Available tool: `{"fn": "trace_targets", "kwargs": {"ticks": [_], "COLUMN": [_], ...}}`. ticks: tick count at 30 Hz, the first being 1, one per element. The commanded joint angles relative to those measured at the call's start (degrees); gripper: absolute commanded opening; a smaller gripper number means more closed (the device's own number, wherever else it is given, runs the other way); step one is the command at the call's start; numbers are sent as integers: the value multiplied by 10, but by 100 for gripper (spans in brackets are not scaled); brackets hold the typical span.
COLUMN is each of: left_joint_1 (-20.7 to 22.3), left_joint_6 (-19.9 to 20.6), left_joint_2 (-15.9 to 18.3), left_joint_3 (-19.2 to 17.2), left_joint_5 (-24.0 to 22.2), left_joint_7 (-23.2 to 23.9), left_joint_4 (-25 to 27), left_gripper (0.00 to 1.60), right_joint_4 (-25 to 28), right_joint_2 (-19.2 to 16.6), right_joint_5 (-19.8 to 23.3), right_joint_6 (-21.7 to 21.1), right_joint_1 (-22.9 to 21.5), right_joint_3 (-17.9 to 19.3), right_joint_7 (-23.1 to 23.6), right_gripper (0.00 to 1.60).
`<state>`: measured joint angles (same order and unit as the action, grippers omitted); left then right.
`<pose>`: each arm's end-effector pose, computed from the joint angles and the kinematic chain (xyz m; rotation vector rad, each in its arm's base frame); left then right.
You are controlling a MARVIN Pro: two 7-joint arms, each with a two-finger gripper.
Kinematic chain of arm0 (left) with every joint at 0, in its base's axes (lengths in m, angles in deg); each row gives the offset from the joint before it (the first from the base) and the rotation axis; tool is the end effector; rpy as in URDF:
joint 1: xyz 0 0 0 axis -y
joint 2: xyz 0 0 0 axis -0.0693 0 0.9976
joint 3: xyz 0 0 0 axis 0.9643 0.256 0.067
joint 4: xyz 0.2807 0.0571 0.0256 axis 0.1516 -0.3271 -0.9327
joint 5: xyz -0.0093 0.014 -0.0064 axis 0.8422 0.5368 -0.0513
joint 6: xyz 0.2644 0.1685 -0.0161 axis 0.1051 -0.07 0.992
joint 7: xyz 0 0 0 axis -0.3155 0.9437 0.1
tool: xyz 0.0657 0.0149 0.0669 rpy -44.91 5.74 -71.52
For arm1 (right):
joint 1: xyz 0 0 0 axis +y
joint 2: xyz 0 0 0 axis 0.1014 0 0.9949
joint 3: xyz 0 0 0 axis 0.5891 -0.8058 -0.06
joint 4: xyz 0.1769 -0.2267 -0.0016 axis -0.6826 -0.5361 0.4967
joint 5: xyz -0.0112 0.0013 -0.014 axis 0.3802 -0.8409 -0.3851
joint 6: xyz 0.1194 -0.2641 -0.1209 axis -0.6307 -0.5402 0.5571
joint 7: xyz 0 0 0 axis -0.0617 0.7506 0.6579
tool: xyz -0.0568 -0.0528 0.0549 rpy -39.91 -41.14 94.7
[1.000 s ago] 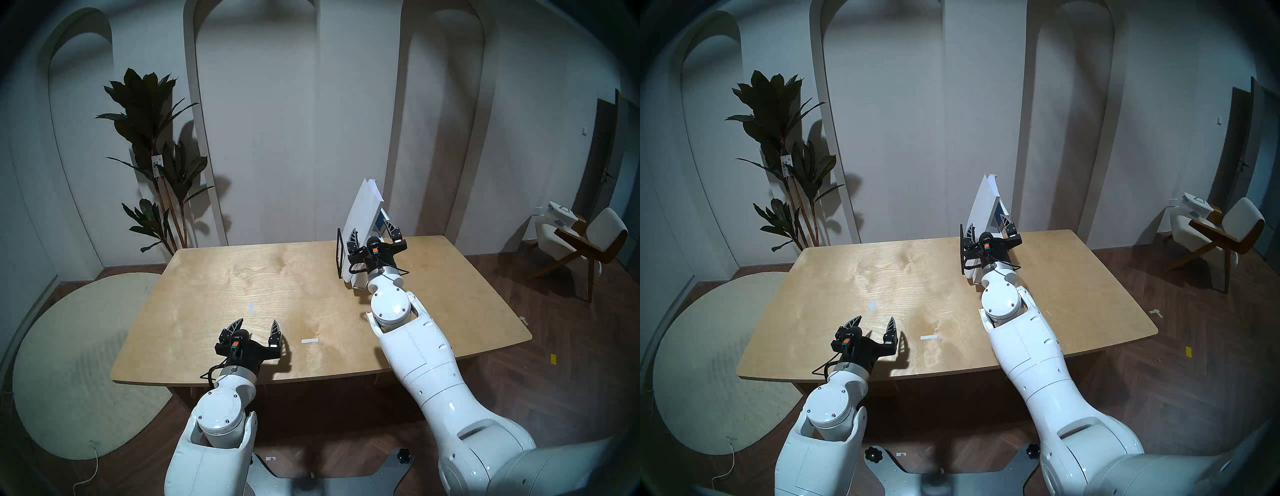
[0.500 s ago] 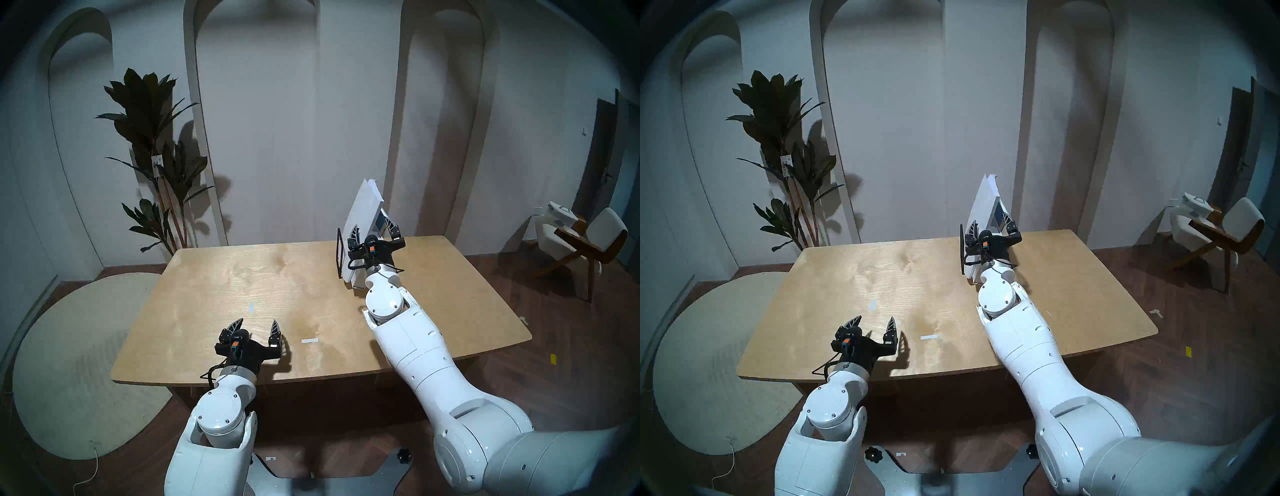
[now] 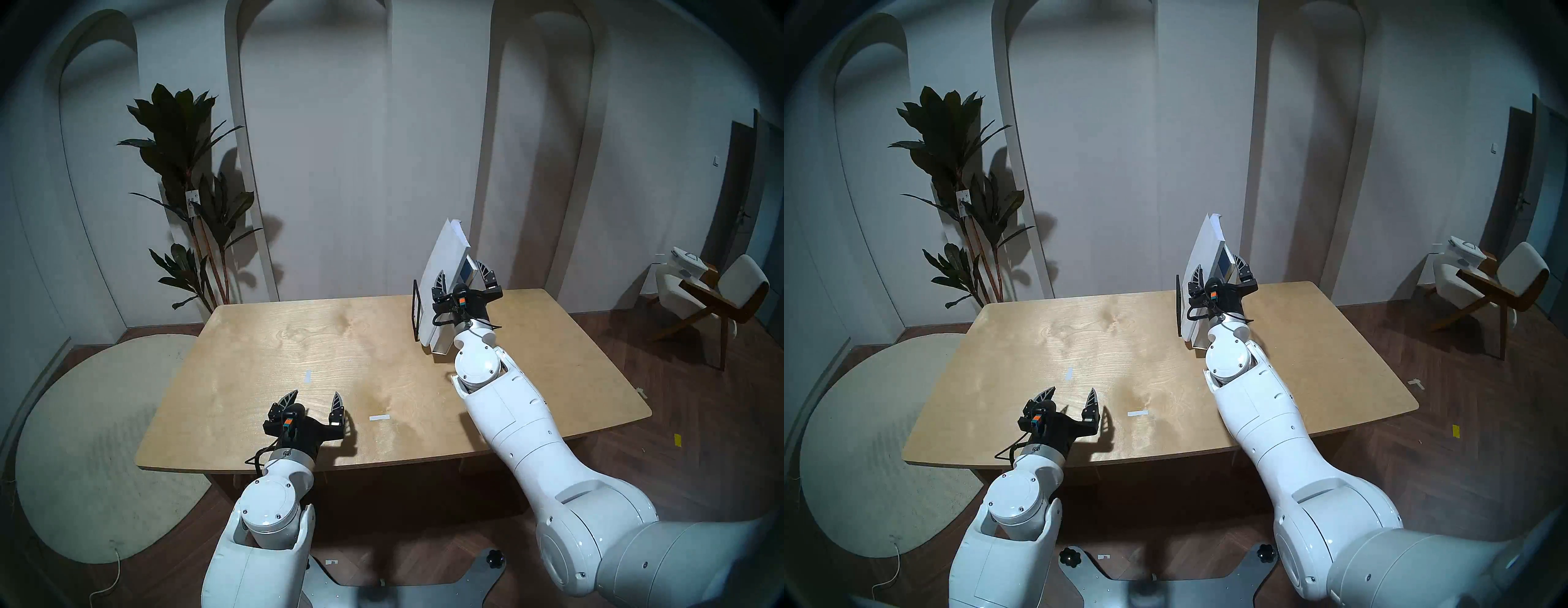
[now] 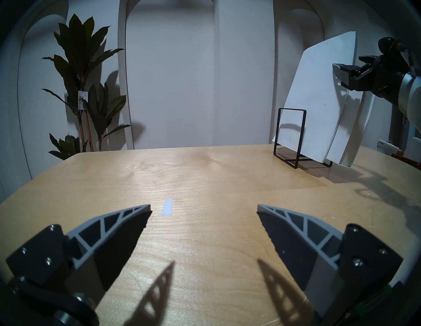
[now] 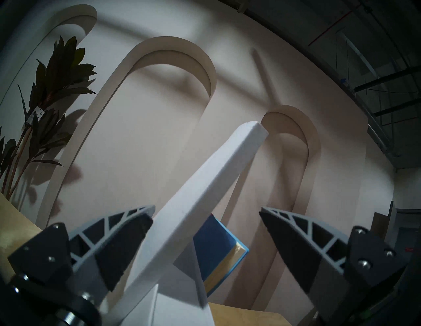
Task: Stack the books into one stack
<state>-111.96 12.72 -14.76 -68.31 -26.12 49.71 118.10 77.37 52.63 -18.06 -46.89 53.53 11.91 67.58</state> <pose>0.3298 -0.0141 -0.3572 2.3571 -0.0618 2.0548 0.5573 0.0537 -0.2510 1.5758 0.3780 2.2720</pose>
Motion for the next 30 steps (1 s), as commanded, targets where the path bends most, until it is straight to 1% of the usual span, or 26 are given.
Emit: {"fn": "trace_targets", "kwargs": {"ticks": [1, 2, 3, 4, 5, 6, 7, 8, 11, 15, 20, 25, 30], "left_joint_1": [3, 3, 3, 3, 3, 3, 3, 3, 3, 3, 3, 4, 4], "left_joint_6": [-2, -2, -2, -2, -2, -2, -2, -2, -2, -2, -2, -3, -3], "left_joint_2": [0, 0, 0, 0, 0, 0, 0, 0, 0, 0, 0, 0, 0], "left_joint_3": [-1, -1, -1, -1, -1, -1, -1, -1, -1, -1, -1, -1, -1], "left_joint_5": [0, 0, 0, 0, 0, 0, 0, 0, 0, 0, 0, 0, 0], "left_joint_7": [-1, -1, -1, -1, -1, -1, -1, -1, -1, -1, -1, -1, -1], "left_joint_4": [14, 14, 14, 14, 14, 14, 14, 14, 14, 14, 13, 12, 12], "left_gripper": [160, 160, 160, 160, 160, 160, 160, 160, 160, 160, 160, 160, 160], "right_joint_4": [20, 23, 25, 28, 30, 34, 37, 47, 51, 62, 79, 106, 127], "right_joint_2": [0, 1, 1, 2, 3, 4, 5, 3, 8, 7, 3, 0, -4], "right_joint_5": [13, 13, 16, 13, 13, 15, 14, 10, 1, -15, -24, -43, -54], "right_joint_6": [-22, -28, -30, -35, -39, -44, -47, -60, -63, -56, -50, -45, -47], "right_joint_1": [-10, -8, -7, -5, -3, -1, 1, 5, 10, 15, 17, 22, 25], "right_joint_3": [6, 9, 10, 11, 12, 14, 14, 13, 15, 12, 9, 5, 1], "right_joint_7": [21, 17, 21, 13, 11, 10, 7, 5, -26, -55, -64, -82, -90], "right_gripper": [60, 53, 42, 36, 9, 0, 0, 0, 0, 0, 0, 0, 0]}}
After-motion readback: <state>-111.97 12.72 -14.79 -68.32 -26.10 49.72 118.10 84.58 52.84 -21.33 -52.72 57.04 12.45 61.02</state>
